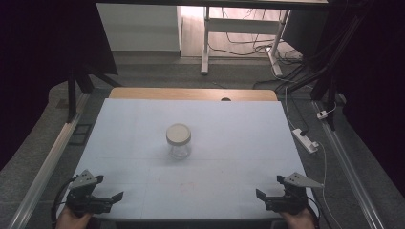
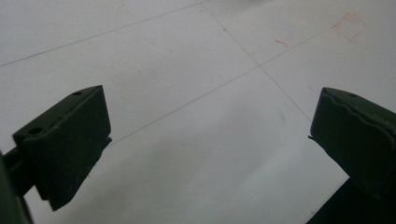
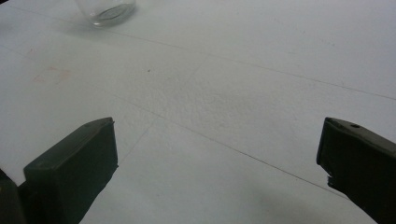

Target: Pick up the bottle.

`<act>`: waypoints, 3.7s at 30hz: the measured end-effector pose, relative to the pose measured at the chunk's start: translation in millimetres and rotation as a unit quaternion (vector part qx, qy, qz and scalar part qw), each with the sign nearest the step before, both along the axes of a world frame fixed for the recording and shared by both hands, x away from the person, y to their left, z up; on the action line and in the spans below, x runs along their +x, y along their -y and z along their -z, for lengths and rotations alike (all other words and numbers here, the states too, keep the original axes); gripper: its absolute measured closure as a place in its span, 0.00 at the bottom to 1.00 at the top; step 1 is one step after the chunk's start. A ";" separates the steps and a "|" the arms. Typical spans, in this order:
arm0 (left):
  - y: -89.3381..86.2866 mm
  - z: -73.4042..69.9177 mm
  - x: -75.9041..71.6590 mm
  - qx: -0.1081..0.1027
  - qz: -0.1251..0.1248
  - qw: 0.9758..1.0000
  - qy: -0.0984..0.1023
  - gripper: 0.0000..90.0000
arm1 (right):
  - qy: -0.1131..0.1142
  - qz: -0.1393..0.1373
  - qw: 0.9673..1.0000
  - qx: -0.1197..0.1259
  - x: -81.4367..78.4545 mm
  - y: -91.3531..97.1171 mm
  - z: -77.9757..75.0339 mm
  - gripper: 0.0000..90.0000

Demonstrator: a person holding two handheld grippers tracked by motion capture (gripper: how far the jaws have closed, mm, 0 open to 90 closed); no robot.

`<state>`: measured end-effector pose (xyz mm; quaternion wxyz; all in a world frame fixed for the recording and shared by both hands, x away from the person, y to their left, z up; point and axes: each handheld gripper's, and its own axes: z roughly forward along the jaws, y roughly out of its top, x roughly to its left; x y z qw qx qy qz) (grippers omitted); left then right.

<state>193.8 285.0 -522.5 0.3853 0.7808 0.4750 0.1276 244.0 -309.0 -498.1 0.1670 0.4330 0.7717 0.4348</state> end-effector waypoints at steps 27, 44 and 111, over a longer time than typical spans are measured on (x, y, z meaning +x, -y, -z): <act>-0.9 -0.4 1.2 -0.013 0.007 1.000 -0.002 0.00 | -0.006 -0.013 1.000 -0.008 1.1 -2.8 0.3 0.00; 2.7 -2.2 6.2 -0.024 0.021 0.999 0.007 0.00 | -0.009 -0.017 1.000 -0.010 2.0 -3.1 0.7 0.00; 82.6 -10.8 118.7 -0.021 0.129 0.990 0.054 0.00 | -0.017 -0.024 0.999 -0.019 4.4 -5.7 1.6 0.00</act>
